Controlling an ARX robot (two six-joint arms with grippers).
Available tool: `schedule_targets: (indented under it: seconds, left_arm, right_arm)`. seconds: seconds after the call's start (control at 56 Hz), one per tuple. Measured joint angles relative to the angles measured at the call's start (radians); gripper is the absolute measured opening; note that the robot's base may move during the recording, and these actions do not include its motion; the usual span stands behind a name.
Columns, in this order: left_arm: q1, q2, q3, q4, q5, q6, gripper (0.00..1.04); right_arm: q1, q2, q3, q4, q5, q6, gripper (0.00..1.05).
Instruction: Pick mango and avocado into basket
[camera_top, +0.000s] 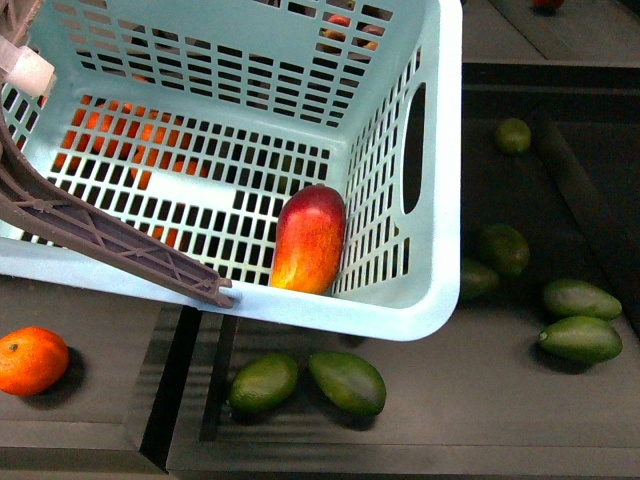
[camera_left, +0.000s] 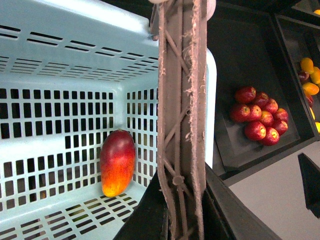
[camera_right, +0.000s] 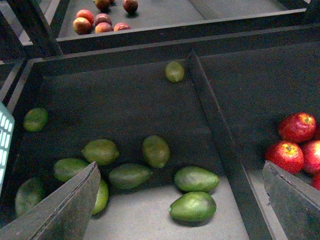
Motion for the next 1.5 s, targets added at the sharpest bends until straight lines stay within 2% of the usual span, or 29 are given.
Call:
schedule_targets:
  seconds: [0.161,0.428,0.857,1.142,1.499]
  left_arm:
    - [0.0,0.0,0.0,0.0,-0.003,0.0,0.11]
    - [0.0,0.0,0.0,0.0,-0.006,0.0,0.11]
    - [0.0,0.0,0.0,0.0,-0.004,0.001,0.11]
    - [0.0,0.0,0.0,0.0,-0.003,0.0,0.11]
    - [0.0,0.0,0.0,0.0,-0.003,0.0,0.11]
  right_arm:
    - [-0.031,0.328,0.153,0.1,-0.032,-0.058,0.97]
    - [-0.093,0.73,0.369,0.126,-0.06,-0.142,0.97]
    - [-0.112,1.241,0.594,0.206,-0.04,-0.183,0.97]
    - [-0.141,1.436,0.649,0.251,-0.057,-0.185,0.97]
    - [-0.155,1.521,0.661,0.301,-0.09,-0.192,0.97]
